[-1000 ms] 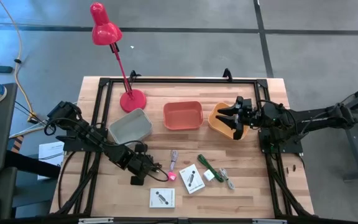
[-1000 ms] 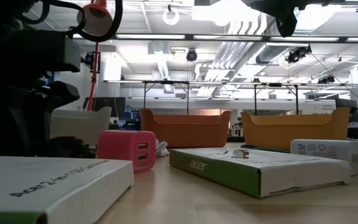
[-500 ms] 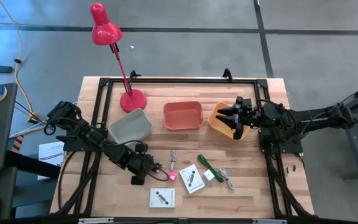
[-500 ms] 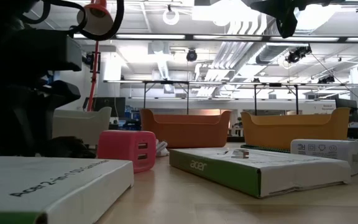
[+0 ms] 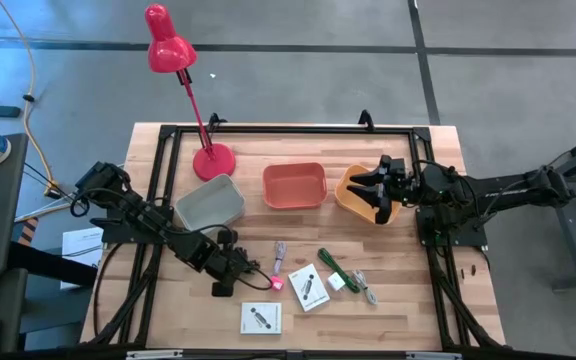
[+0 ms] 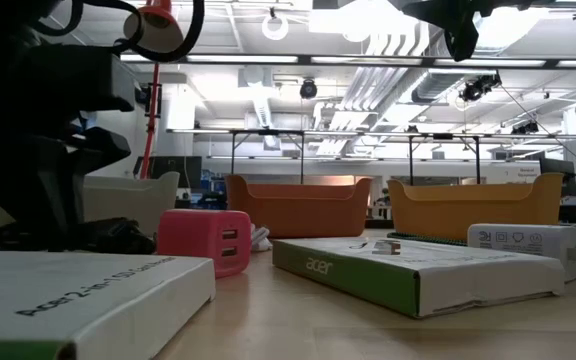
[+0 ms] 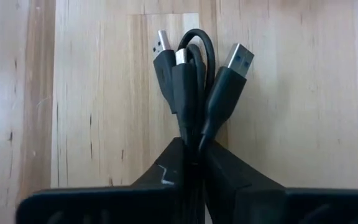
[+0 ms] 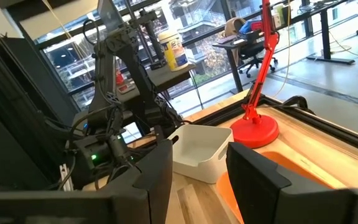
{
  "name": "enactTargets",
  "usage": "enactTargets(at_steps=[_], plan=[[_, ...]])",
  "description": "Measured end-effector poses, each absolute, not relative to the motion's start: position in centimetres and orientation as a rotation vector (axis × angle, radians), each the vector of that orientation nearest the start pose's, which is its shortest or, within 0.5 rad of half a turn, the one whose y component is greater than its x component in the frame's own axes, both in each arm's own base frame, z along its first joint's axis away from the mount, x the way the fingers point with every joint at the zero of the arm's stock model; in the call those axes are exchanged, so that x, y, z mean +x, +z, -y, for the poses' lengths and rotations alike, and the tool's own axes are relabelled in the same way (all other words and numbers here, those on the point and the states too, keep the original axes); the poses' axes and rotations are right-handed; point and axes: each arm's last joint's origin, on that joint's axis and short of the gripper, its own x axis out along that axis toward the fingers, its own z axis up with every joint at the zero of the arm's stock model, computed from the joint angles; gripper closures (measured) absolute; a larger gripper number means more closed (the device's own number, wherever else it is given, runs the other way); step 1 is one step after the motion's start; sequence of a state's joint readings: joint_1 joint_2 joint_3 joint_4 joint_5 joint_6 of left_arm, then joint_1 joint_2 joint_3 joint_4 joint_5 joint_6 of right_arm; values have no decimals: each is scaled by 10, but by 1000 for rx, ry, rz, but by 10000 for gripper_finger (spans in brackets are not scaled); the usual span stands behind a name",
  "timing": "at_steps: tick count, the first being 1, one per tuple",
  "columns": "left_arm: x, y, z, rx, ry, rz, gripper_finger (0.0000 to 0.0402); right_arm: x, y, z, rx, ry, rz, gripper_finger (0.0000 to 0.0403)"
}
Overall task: Pick and place items into bin
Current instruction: Put the black charger cable into the gray bin
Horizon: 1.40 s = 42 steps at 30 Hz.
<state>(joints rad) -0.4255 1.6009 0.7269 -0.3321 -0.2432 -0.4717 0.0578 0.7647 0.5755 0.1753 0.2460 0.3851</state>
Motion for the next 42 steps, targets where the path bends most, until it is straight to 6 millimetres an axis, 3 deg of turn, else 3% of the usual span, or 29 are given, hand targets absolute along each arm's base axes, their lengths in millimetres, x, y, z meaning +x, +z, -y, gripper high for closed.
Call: enactTargets(at_steps=[9,20,26,32,42], plan=[[246,135,104,-78,96,-1101,360,177,296,-3,379,-200,11,261],[238,180,97,-100,154,-887,389,177,296,-2,375,-230,8,261],[217,210,78,-120,242,-839,376,177,296,-2,367,-232,7,261],[187,234,50,-120,349,-836,388,177,295,-2,374,-233,1,261],[149,231,12,-27,554,-1118,371,177,294,-2,393,-235,-5,261]])
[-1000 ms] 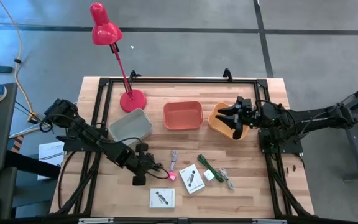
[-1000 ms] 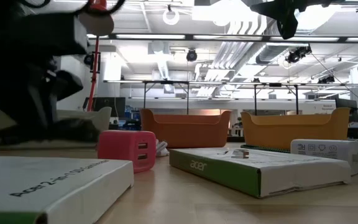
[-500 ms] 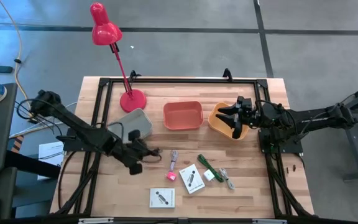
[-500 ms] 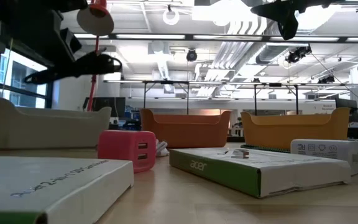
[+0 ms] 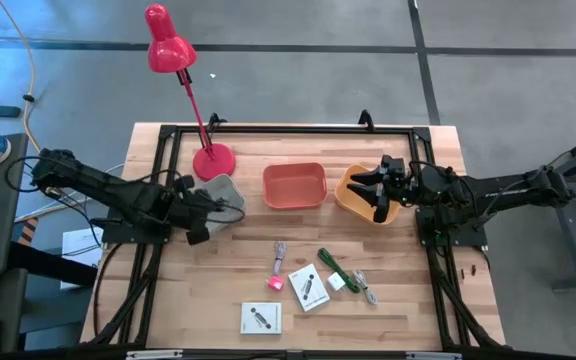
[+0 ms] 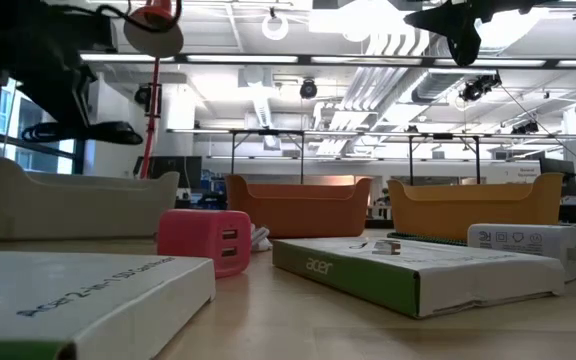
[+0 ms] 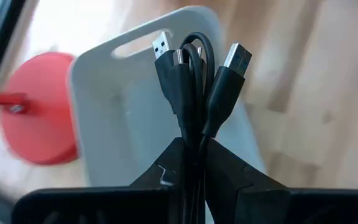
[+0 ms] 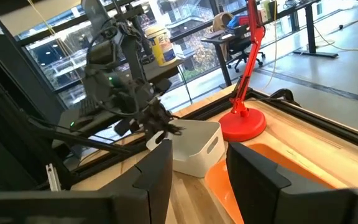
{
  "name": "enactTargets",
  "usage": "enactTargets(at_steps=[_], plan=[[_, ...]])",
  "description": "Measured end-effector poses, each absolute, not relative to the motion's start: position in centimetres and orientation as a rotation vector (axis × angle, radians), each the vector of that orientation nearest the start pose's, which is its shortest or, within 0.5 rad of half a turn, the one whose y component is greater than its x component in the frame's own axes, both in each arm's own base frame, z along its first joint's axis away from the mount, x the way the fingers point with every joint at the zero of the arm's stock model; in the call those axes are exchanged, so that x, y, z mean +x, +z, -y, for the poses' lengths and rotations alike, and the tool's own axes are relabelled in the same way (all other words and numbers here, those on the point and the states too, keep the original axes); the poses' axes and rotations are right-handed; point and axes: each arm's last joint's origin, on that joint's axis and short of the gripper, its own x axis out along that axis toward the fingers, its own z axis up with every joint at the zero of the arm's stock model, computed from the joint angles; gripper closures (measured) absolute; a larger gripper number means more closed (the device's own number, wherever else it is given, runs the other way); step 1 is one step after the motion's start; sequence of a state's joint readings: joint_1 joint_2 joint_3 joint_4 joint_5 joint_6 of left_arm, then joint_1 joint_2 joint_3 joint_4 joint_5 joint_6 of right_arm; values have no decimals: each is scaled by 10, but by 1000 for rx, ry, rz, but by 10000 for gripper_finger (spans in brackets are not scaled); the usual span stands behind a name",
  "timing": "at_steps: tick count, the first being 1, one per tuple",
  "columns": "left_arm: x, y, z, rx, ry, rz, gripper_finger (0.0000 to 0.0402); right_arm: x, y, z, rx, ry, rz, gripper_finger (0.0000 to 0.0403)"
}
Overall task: Pick and place items into bin
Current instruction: Put the black charger cable into the gray bin, then put the left white charger cable into the gray bin
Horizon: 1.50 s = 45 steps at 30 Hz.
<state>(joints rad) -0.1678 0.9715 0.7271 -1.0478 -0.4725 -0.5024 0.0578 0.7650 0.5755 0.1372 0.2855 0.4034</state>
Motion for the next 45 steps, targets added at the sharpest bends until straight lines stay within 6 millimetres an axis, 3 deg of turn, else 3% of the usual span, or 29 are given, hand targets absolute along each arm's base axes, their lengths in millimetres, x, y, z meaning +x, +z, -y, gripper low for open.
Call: enactTargets(at_steps=[11,22,28,36,45], plan=[[147,229,-18,60,610,-1216,363,177,294,-2,419,-249,2,261],[150,229,-26,2,539,-1210,262,177,293,-3,458,-232,-13,261],[175,239,-22,28,229,-998,245,177,292,-3,458,-229,-17,261],[207,253,-17,185,-92,-685,274,177,288,-3,451,-239,-57,261],[258,246,-6,375,-273,-618,280,176,284,-3,495,-254,-97,261]])
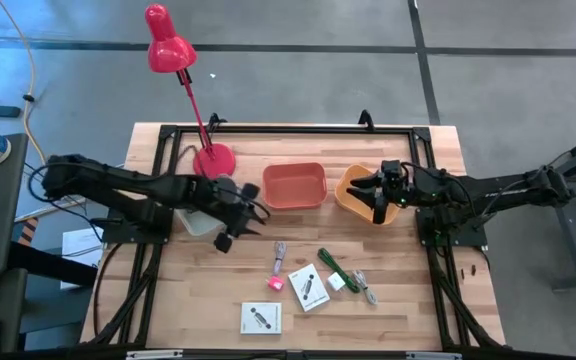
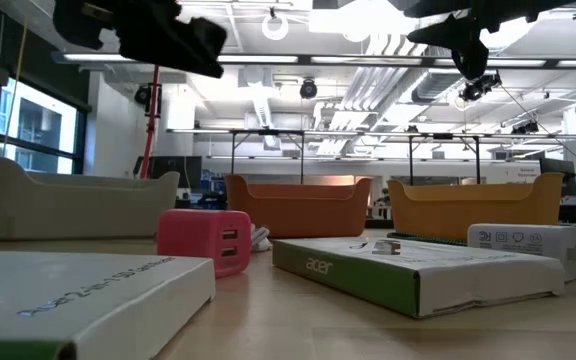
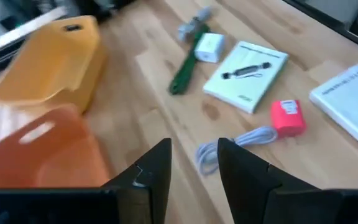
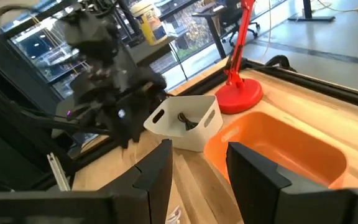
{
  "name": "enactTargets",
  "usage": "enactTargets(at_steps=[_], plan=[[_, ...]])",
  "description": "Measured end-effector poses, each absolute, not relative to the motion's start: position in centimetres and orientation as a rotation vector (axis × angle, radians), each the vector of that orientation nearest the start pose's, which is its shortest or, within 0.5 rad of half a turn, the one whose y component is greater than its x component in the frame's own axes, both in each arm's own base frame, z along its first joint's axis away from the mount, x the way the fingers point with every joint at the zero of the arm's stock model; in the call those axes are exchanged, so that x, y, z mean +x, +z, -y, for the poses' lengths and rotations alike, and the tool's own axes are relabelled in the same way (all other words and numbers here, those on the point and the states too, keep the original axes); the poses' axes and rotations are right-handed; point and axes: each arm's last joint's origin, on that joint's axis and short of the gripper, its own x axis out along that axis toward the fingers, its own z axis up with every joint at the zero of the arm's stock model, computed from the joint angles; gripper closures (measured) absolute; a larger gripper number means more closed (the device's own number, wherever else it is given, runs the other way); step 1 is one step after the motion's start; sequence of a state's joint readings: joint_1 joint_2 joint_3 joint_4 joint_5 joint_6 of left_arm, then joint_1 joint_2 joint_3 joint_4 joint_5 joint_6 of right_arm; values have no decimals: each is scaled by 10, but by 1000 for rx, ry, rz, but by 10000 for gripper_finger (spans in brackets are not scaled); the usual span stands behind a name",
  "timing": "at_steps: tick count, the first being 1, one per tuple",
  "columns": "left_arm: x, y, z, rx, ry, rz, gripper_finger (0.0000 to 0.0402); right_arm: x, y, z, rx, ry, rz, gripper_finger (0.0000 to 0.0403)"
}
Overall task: Pick and place items into bin
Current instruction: Put the left white charger cable into the gray bin
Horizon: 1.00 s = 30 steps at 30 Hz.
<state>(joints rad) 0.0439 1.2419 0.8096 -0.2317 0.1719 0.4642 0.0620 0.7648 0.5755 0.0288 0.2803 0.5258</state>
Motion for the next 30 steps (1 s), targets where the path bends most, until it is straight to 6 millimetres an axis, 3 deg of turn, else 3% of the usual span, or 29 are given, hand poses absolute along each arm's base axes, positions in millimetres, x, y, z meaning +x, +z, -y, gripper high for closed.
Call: enactTargets(at_steps=[5,12,17,24,30], plan=[[289,240,6,283,-307,-755,273,176,282,-3,509,-258,-112,261],[316,220,19,-132,-155,-961,287,174,275,-7,496,-244,-201,261],[329,214,35,-361,21,-983,301,172,268,-14,436,-194,-285,261],[331,210,60,-518,263,-939,338,168,263,-27,323,-108,-362,261],[337,207,79,-610,310,-843,367,166,260,-33,272,-72,-409,261]])
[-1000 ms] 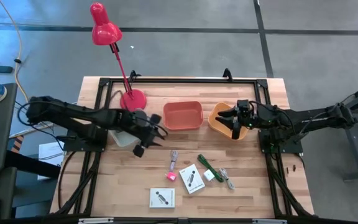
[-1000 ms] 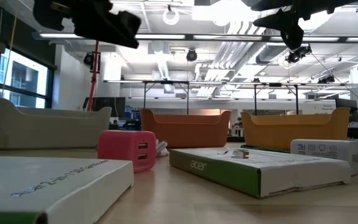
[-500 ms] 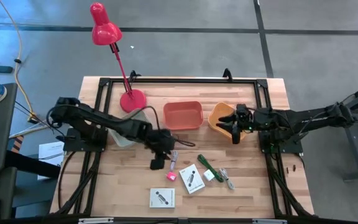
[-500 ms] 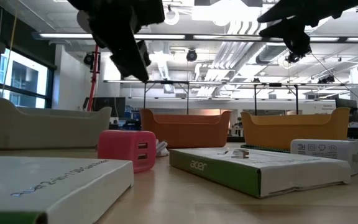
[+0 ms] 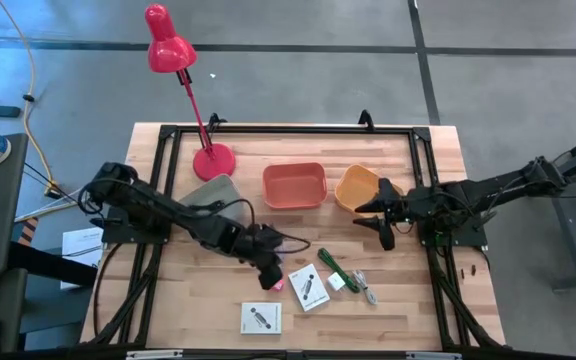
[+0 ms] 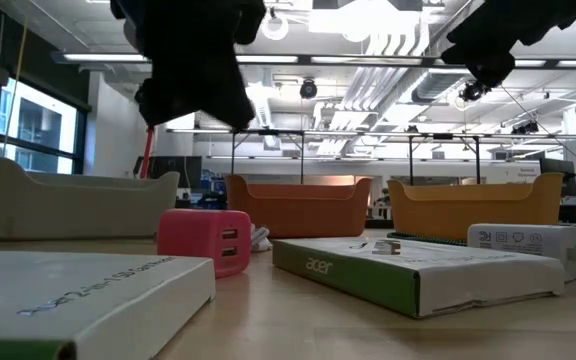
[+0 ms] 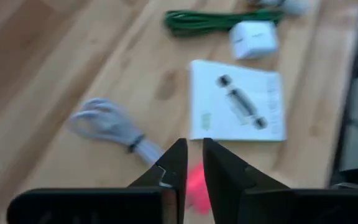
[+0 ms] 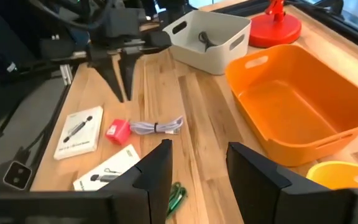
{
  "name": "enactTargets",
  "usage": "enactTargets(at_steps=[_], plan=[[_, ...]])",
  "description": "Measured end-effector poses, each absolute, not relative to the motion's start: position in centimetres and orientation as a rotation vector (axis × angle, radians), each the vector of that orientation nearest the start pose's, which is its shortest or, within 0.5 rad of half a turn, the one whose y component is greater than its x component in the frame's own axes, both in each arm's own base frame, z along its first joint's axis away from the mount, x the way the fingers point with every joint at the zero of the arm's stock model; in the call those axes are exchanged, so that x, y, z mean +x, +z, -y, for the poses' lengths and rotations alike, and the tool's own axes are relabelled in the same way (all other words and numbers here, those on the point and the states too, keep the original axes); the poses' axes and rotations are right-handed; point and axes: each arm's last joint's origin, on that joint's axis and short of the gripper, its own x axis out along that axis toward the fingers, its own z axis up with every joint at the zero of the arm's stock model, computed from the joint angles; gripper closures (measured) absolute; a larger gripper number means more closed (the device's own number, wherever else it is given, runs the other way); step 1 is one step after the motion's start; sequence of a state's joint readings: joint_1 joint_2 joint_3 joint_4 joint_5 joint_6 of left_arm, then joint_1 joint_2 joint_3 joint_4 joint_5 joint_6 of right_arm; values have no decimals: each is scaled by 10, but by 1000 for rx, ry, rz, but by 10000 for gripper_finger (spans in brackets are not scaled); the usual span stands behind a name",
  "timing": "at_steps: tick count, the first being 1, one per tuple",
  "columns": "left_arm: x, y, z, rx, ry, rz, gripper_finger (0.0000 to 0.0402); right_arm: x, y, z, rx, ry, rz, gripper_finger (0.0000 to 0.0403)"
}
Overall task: Pick and place items into bin
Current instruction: Put the left white charger cable into the gray bin
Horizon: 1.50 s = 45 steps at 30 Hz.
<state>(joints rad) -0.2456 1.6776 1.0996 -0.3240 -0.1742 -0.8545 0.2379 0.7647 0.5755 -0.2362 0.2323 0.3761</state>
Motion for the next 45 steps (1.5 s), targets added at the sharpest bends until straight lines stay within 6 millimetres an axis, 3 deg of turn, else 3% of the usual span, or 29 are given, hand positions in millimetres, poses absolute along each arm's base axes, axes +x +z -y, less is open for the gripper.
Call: enactTargets(at_steps=[8,12,17,22,32,38,45], plan=[[340,208,77,-551,310,-798,377,164,259,-34,298,-63,-419,261],[343,194,81,-679,341,-851,366,161,260,-36,220,17,-436,261],[351,175,98,-776,334,-865,312,159,261,-35,91,59,-429,261],[355,157,99,-920,416,-887,242,153,265,-37,81,178,-408,261],[356,159,87,-934,513,-823,142,140,266,-36,64,277,-430,261],[357,158,74,-965,561,-836,132,137,264,-36,62,275,-456,261],[353,157,70,-956,601,-923,163,137,264,-36,64,274,-459,261]])
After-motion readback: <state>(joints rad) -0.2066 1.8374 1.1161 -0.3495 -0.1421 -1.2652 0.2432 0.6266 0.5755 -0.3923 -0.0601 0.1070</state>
